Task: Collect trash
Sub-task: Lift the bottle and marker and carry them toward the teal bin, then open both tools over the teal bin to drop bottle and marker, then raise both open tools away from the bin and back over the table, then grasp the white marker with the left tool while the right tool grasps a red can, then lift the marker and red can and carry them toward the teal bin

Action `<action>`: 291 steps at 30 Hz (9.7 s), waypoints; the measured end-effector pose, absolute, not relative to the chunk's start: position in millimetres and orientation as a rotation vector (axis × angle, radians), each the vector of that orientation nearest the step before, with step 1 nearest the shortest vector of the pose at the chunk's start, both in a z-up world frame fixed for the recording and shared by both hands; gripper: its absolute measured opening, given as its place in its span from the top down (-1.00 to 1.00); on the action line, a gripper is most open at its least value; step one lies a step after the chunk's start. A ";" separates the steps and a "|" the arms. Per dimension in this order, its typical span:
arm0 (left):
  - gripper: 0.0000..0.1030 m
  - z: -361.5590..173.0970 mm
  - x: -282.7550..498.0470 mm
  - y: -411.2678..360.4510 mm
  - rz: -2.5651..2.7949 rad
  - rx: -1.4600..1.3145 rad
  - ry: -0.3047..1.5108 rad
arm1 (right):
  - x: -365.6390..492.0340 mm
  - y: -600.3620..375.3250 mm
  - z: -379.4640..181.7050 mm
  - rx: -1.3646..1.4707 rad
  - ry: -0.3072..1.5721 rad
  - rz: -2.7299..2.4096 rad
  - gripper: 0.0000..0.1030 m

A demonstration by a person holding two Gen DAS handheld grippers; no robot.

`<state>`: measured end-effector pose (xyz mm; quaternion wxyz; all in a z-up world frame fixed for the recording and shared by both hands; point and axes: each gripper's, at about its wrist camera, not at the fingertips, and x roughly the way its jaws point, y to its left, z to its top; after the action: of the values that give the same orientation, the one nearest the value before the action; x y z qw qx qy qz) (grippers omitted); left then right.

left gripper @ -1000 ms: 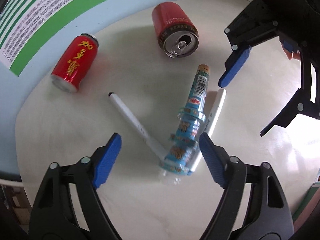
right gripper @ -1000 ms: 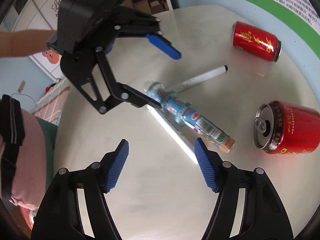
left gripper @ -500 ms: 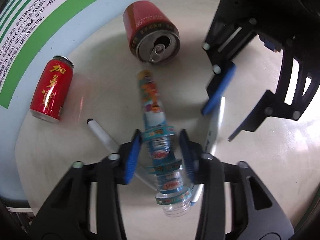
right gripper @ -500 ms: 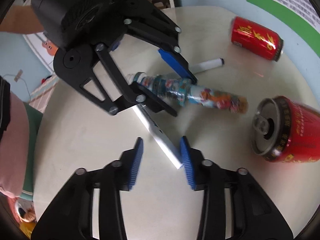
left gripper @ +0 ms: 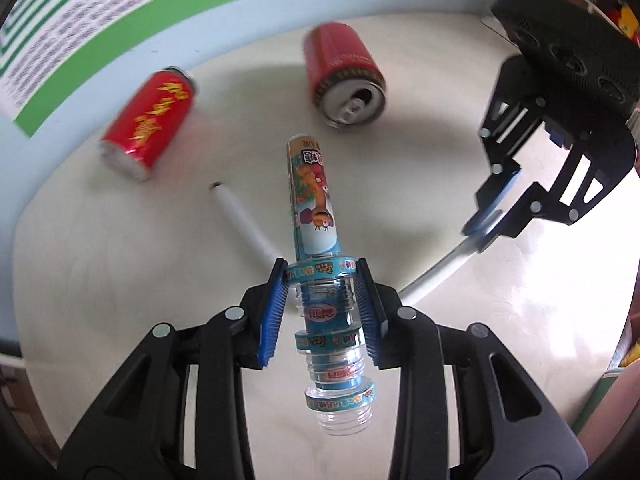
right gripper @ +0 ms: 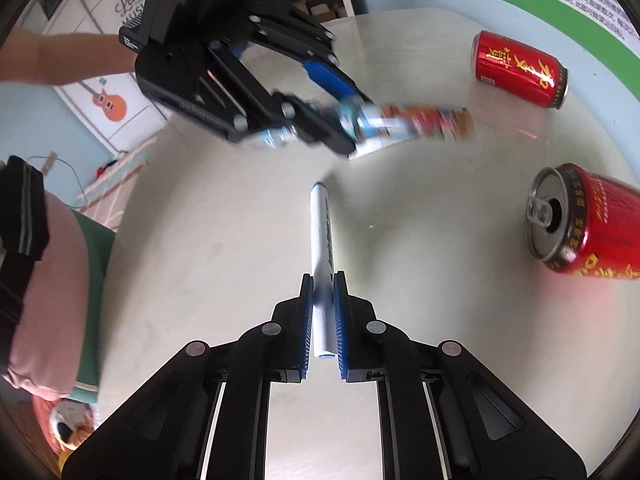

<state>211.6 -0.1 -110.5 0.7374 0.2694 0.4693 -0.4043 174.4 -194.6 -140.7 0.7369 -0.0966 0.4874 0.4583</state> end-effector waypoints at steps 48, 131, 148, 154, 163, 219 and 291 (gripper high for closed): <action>0.39 -136.7 177.5 100.0 -0.512 0.416 1.204 | 212.2 -182.0 -156.1 -0.416 0.997 0.828 0.74; -0.31 -523.7 -99.8 686.4 0.168 -0.398 1.548 | 60.4 617.4 -477.1 -0.685 1.643 1.416 0.23; -0.42 -331.4 -136.9 657.2 0.182 -0.267 1.434 | 47.9 565.9 -251.8 -0.562 1.432 1.592 0.18; -0.45 -245.3 -128.1 621.9 0.197 -0.097 1.366 | 58.1 519.4 -147.5 -0.449 1.296 1.586 0.13; -0.45 -146.2 -65.3 565.7 0.112 0.110 1.253 | 88.7 419.2 -48.1 -0.340 1.089 1.496 -0.14; -0.86 -127.5 240.0 -7.1 -0.597 0.464 1.151 | 228.1 -268.5 -83.1 0.157 1.116 0.578 -0.72; 0.78 -82.1 154.5 205.1 -0.374 0.392 1.076 | 212.2 -94.1 -68.8 0.058 1.293 0.774 -0.46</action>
<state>154.5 205.1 -82.1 0.8241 0.1843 0.5059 -0.1760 212.2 -94.1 -68.8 0.7289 0.0265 0.5870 0.3514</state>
